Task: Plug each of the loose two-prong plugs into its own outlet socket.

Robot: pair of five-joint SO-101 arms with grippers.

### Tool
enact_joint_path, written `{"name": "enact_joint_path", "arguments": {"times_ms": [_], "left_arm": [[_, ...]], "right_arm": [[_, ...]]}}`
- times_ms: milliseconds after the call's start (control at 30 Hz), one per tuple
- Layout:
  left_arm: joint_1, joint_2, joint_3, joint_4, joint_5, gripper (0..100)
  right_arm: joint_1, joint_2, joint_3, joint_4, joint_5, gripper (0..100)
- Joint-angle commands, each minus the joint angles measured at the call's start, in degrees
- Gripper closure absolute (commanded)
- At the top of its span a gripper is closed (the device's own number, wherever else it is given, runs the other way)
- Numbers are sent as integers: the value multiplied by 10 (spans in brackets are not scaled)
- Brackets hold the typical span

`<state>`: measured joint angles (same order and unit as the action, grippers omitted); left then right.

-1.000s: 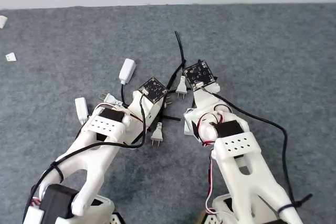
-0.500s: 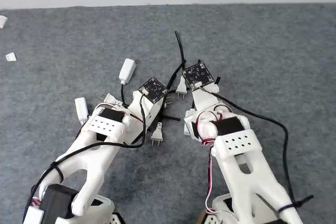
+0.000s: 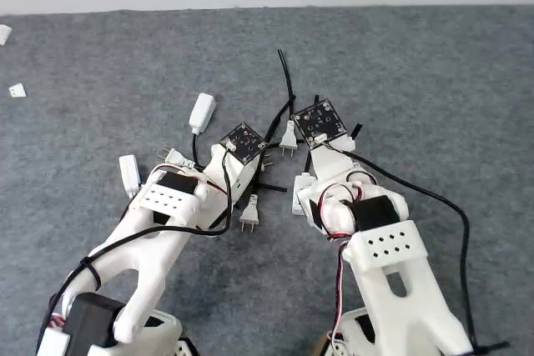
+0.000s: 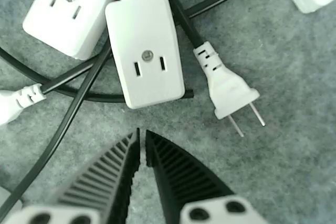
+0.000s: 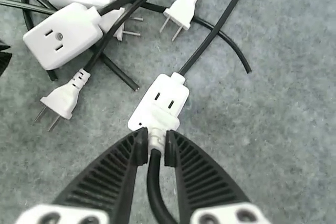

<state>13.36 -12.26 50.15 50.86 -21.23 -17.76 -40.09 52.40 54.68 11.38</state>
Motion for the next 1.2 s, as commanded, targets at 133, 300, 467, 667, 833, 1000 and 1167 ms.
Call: {"name": "enact_joint_path", "arguments": {"times_ms": [133, 300, 467, 667, 833, 1000, 1167], "left_arm": [[3, -4, -17, -11, -7, 987], [2, -4, -17, -11, -7, 987], [2, -4, -17, -11, -7, 987], [2, -4, -17, -11, -7, 987], [2, -4, -17, -11, -7, 987], [2, -4, -17, -11, -7, 987], [2, -4, -17, -11, -7, 987]], "right_arm": [[1, 112, -90, -12, 8, 991], [2, 150, -115, -16, 9, 991], [3, 167, -120, -13, 24, 991], [6, 168, -136, 30, 29, 991], [7, 174, -171, 77, 30, 991], [7, 174, -171, 77, 41, 991], [8, 175, -171, 65, 44, 991]]}}
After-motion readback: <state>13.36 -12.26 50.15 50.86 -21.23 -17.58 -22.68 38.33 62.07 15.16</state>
